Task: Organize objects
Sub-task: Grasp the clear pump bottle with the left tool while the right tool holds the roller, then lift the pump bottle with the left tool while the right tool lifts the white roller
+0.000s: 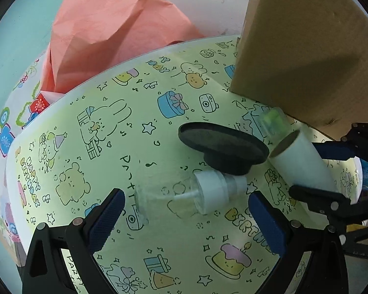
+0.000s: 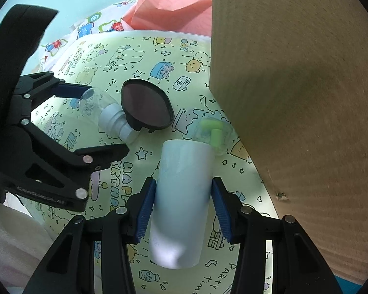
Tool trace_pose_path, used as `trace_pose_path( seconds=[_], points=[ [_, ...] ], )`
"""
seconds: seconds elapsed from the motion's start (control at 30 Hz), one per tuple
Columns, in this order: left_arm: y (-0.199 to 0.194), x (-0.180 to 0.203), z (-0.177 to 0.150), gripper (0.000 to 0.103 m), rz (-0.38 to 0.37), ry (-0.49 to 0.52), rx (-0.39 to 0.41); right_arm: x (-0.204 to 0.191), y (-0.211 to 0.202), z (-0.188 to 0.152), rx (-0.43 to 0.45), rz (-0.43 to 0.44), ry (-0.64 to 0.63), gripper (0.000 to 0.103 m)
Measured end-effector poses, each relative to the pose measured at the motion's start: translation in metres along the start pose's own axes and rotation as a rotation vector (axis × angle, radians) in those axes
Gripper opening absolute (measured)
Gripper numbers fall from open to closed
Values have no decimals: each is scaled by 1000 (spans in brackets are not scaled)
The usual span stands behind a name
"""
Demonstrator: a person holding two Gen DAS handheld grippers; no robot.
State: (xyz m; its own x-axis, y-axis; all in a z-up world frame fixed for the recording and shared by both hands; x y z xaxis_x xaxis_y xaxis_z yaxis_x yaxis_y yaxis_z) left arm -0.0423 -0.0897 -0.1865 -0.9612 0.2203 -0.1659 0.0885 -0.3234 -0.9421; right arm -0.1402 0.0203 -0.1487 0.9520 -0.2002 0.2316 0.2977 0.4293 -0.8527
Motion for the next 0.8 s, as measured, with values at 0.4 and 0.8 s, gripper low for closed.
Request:
trace_pose_path(
  seconds=[0.4, 0.8],
  points=[
    [8, 8, 2, 87, 9, 2, 15, 1, 1, 1, 10, 23, -13, 50],
    [-2, 26, -15, 86, 49, 95, 35, -2, 1, 0, 5, 32, -22, 50]
  ],
)
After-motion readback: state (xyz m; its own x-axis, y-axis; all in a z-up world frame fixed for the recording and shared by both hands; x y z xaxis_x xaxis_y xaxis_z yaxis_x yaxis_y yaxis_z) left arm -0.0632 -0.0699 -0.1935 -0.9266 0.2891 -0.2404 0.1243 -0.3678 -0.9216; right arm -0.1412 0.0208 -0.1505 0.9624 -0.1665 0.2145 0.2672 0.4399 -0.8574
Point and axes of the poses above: each gripper's, at about its wrist camera, not at the fingertips, and y roughly the way its jaws point, x to its right, z to its top, the point moved 2 cm from there along y, roughly the way its jaws point, and after that the axes turned 12 degrees about z, right-handed, at the moved point
